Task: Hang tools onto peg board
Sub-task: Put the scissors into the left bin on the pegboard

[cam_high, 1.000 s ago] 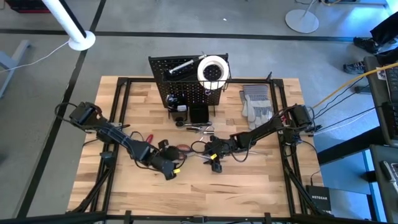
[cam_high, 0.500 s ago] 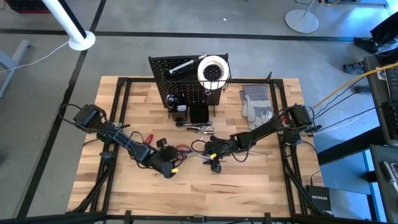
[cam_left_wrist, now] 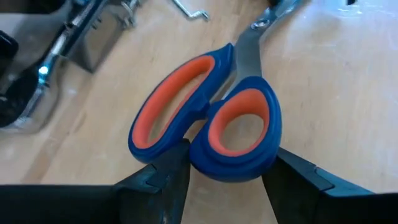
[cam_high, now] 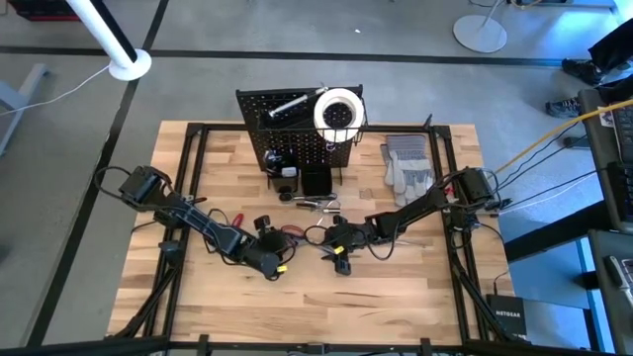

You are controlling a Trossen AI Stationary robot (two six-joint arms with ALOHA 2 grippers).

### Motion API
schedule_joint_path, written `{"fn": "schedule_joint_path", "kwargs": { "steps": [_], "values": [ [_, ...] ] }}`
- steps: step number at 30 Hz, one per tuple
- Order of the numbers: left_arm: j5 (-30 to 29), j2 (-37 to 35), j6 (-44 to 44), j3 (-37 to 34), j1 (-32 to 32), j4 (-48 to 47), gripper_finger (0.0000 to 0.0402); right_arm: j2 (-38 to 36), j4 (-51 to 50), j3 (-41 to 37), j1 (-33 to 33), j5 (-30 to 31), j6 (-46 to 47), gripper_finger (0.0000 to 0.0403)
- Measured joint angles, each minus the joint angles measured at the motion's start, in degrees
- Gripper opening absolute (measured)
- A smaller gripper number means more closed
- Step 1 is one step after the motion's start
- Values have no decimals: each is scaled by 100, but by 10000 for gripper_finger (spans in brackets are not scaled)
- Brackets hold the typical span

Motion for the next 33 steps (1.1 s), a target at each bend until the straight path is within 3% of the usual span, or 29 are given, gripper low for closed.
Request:
{"fn": "schedule_joint_path", "kwargs": {
  "steps": [18,33],
  "values": [
    [-87,-18,1141,247,41,110,134,17,-2,0,-2,-4,-122,232],
    [-30,-20,1602,302,61,82,154,74,18,-4,-4,-6,-128,232]
  ]
}}
